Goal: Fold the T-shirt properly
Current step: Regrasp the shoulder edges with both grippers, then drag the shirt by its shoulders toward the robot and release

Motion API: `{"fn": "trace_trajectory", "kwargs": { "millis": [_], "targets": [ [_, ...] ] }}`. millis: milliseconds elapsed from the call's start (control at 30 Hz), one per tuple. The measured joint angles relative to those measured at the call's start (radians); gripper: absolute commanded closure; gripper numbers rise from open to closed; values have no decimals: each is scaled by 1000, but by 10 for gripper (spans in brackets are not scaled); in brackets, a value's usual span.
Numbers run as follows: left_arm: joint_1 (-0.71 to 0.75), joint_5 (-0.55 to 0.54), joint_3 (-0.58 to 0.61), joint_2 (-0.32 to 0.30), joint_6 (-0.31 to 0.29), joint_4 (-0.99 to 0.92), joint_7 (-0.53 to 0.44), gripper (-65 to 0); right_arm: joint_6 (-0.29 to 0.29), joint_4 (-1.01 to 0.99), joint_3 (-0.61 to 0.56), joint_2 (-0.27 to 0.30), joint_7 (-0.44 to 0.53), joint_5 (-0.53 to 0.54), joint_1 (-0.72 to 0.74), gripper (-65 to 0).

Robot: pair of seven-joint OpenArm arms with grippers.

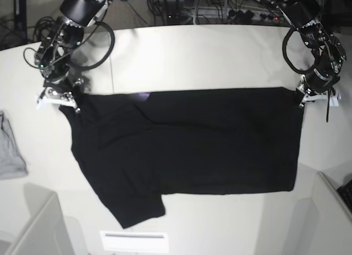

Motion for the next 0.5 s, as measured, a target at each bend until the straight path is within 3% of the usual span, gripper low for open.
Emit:
{"fn": "trace_trajectory", "kwargs": {
  "millis": [167, 267, 500],
  "targets": [
    [44, -5, 2, 0, -2, 45, 19, 0, 6, 2, 73, 1, -23, 11, -3, 0],
    [79, -2, 2, 0, -1, 93, 23, 0, 8, 18, 105, 0, -104, 13, -2, 0],
    [178, -8, 2, 3, -2, 170, 22, 0, -4, 189, 116, -37, -183, -17, -87, 0]
  ]
}}
